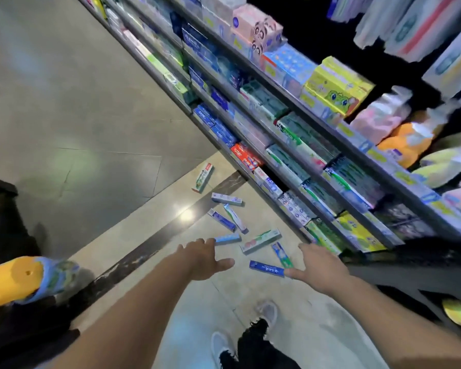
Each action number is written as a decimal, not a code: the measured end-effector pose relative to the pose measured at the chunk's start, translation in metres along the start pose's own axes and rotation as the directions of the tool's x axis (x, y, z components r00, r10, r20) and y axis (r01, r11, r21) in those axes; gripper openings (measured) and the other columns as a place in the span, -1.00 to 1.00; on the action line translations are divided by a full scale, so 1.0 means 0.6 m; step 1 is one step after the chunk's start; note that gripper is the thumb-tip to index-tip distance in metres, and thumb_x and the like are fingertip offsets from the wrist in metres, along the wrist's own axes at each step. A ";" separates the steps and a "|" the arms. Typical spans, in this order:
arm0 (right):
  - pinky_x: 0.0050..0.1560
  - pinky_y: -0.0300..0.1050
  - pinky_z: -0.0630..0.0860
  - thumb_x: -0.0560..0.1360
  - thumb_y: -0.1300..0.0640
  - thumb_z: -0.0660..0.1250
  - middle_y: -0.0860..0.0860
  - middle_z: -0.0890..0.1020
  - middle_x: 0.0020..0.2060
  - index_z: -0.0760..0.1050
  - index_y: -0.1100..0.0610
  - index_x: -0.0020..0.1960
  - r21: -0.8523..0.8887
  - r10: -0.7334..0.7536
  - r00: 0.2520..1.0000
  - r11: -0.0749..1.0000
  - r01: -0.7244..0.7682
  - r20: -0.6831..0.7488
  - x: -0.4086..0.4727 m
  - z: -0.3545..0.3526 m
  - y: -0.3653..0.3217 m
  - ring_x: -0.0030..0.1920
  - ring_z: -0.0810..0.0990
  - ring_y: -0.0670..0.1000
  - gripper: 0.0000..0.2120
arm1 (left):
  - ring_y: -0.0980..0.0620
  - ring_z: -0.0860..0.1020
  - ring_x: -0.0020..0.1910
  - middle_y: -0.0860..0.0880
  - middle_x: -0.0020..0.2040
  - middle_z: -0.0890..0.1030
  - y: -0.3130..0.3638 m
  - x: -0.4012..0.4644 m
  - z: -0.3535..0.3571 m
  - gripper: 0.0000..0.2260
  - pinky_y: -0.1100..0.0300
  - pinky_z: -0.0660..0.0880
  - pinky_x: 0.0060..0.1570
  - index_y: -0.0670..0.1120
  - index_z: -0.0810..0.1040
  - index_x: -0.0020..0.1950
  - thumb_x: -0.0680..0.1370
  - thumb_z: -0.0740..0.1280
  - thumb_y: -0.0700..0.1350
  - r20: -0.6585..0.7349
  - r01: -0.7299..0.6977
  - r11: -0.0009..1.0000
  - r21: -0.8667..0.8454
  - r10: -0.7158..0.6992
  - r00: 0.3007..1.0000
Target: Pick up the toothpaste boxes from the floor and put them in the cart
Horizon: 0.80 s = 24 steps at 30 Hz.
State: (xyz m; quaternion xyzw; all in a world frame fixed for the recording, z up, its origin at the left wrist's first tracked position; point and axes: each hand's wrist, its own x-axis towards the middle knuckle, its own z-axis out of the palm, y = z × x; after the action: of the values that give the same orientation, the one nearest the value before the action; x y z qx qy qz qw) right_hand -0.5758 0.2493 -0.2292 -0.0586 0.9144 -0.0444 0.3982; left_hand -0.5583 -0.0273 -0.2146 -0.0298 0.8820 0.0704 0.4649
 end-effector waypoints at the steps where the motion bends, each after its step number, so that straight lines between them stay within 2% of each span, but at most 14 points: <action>1: 0.26 -0.05 0.38 0.42 -0.40 0.29 0.07 0.44 0.33 0.28 0.11 0.43 -0.003 0.004 1.000 1.000 -0.004 0.003 0.028 0.011 0.005 0.34 0.40 0.09 -0.21 | -0.16 0.30 0.44 -0.14 0.49 0.31 0.000 0.031 0.007 -0.18 -0.12 0.24 0.41 -0.06 0.08 0.58 0.50 0.06 0.45 0.015 0.004 1.000 0.001 -0.004 1.000; 6: 0.21 -0.06 0.39 0.42 -0.37 0.30 0.02 0.47 0.26 0.30 0.06 0.40 0.023 0.036 0.999 0.999 -0.036 0.018 0.181 0.111 0.034 0.29 0.44 0.06 -0.28 | -0.16 0.31 0.43 -0.14 0.47 0.31 -0.013 0.216 0.068 -0.17 -0.12 0.25 0.39 -0.06 0.04 0.59 0.50 0.07 0.44 0.066 -0.004 1.000 0.025 0.002 0.998; 9: 0.24 -0.05 0.40 0.46 -0.36 0.25 0.02 0.45 0.26 0.28 0.05 0.38 0.023 0.054 0.998 0.998 -0.055 0.028 0.291 0.215 0.045 0.27 0.44 0.05 -0.33 | -0.14 0.29 0.44 -0.12 0.47 0.30 -0.027 0.359 0.125 -0.16 -0.13 0.23 0.39 -0.05 0.03 0.59 0.49 0.08 0.45 0.096 -0.001 0.996 0.084 -0.007 0.995; 12: 0.29 -0.08 0.38 0.46 -0.35 0.25 0.02 0.44 0.28 0.29 0.05 0.38 -0.013 0.051 0.999 0.999 -0.050 0.012 0.411 0.337 0.051 0.28 0.43 0.05 -0.34 | -0.15 0.28 0.45 -0.12 0.48 0.28 -0.034 0.519 0.179 -0.16 -0.15 0.21 0.40 -0.05 0.02 0.59 0.49 0.11 0.44 0.068 -0.028 0.987 0.156 0.018 0.998; 15: 0.24 -0.06 0.40 0.41 -0.35 0.32 0.02 0.49 0.20 0.36 0.05 0.29 -0.056 0.039 0.999 0.998 -0.039 0.005 0.523 0.452 0.060 0.23 0.47 0.06 -0.37 | -0.16 0.28 0.44 -0.11 0.49 0.27 -0.040 0.666 0.240 -0.19 -0.12 0.24 0.39 -0.04 0.05 0.58 0.50 0.14 0.41 0.053 -0.073 0.977 0.202 0.064 0.997; 18: 0.18 -0.04 0.44 0.33 -0.31 0.42 0.02 0.50 0.14 0.39 0.04 0.24 -0.098 0.037 0.999 0.994 -0.037 -0.003 0.630 0.546 0.071 0.17 0.49 0.06 -0.36 | -0.14 0.35 0.38 -0.11 0.43 0.34 -0.062 0.806 0.310 -0.23 -0.07 0.32 0.32 -0.06 0.14 0.53 0.49 0.16 0.40 0.015 -0.121 0.943 0.310 0.122 0.992; 22: 0.08 -0.01 0.43 0.30 -0.19 0.51 0.04 0.47 0.12 0.37 0.06 0.21 -0.210 0.051 0.998 0.977 -0.040 0.044 0.735 0.642 0.086 0.13 0.49 0.07 -0.38 | -0.10 0.42 0.31 -0.08 0.35 0.43 -0.086 0.937 0.387 -0.28 -0.01 0.40 0.23 -0.07 0.23 0.45 0.48 0.24 0.38 0.011 -0.137 0.915 0.380 0.144 0.990; 24: 0.09 0.01 0.43 0.30 -0.09 0.54 0.06 0.46 0.12 0.37 0.07 0.22 -0.263 0.051 0.995 0.965 -0.026 0.090 0.775 0.678 0.090 0.13 0.49 0.10 -0.39 | -0.08 0.47 0.26 -0.05 0.31 0.47 -0.095 0.985 0.410 -0.30 0.04 0.43 0.17 -0.04 0.27 0.42 0.46 0.29 0.36 0.013 -0.135 0.900 0.415 0.142 0.990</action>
State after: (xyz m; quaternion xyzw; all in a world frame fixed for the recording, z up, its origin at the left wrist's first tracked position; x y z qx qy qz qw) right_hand -0.5958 0.2221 -0.8485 -0.0949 0.8930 0.0869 0.4312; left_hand -0.6854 -0.0384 -0.8444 0.1317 0.8808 -0.0857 0.4467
